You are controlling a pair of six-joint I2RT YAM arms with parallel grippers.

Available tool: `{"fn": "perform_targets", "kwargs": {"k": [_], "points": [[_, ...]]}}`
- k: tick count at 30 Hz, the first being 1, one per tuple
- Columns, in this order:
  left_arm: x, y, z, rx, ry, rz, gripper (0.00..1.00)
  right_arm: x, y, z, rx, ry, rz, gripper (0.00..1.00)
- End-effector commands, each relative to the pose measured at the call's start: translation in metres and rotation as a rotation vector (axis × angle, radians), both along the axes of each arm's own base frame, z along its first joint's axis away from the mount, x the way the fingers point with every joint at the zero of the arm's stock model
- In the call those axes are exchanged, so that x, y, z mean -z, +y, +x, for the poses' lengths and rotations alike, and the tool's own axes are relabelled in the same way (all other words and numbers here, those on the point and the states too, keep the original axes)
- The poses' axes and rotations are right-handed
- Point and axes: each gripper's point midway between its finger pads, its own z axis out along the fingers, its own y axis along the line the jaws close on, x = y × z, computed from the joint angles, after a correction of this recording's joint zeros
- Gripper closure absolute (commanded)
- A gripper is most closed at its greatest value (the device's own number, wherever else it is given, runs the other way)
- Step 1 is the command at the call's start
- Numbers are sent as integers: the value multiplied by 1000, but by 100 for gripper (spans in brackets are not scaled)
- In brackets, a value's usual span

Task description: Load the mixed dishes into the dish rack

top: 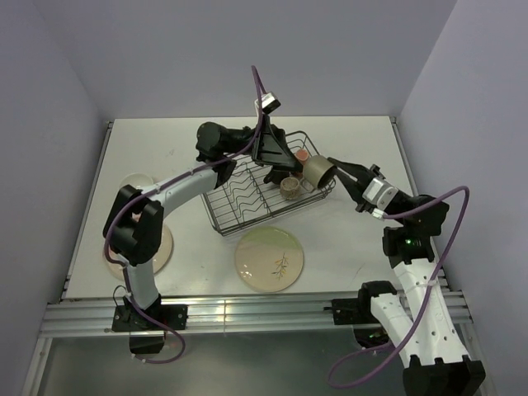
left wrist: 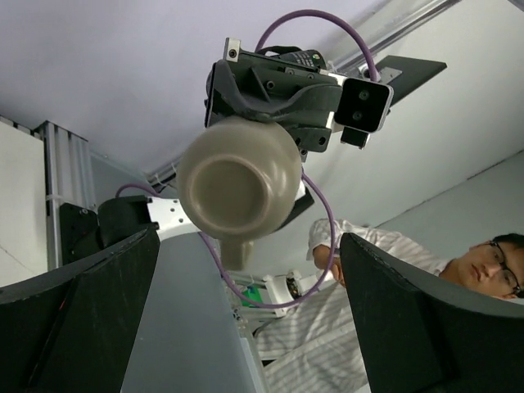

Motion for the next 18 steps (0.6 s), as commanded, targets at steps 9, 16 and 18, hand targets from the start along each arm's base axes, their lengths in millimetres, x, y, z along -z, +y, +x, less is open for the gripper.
{"fn": "perform_targets", "kwargs": {"k": [9,16,18], "points": [[-17,0,-30,95,-89,-62,1,-24,29,-16,-63,-128,54,100],[-23,6,-36,104,-91,-79,10,-14,40,-10,-66,-137,47,100],[-24,7,-37,109,-81,-79,15,-12,39,-7,-54,-141,46,100]]}}
